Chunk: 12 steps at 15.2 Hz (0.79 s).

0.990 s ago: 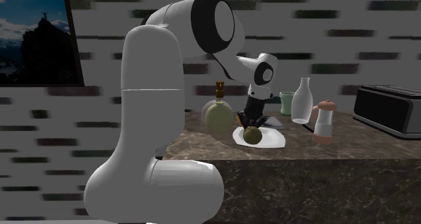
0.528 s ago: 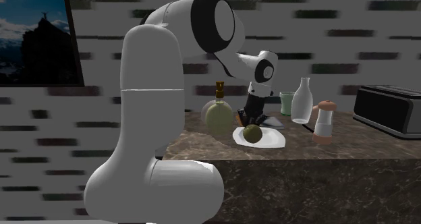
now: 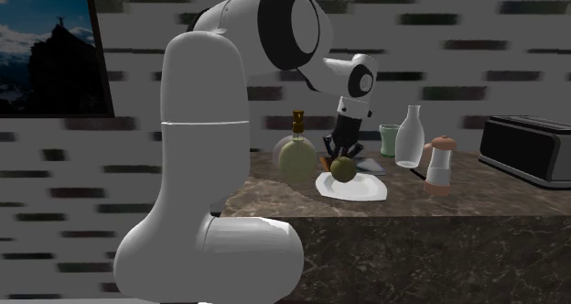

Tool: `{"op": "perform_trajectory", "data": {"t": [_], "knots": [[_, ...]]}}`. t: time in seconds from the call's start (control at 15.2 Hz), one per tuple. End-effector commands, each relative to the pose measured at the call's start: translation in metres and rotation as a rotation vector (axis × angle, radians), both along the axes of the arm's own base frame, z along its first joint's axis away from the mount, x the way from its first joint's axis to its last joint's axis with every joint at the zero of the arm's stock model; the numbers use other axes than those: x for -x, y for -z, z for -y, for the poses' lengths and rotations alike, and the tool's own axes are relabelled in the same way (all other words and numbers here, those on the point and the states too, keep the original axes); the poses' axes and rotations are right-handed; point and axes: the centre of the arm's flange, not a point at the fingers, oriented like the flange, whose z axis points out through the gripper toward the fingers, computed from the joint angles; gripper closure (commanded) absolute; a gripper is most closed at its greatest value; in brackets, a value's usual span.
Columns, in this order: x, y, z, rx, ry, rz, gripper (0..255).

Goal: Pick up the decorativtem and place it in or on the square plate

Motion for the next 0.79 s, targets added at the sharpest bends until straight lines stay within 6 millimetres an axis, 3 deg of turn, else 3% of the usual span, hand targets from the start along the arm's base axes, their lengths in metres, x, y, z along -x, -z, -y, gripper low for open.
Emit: {"op": "perform_trajectory", "data": {"t": [0.0,0.33,0.53,0.73], "knots": [[0.001,-0.011,0.0,0.0,0.0,0.0,255],[0.001,-0.034,0.0,0.0,0.0,0.0,255],[-0.018,-0.037,0.045,0.0,0.0,0.0,255],[-0.018,-0.021,0.045,0.0,0.0,0.0,255]]}}
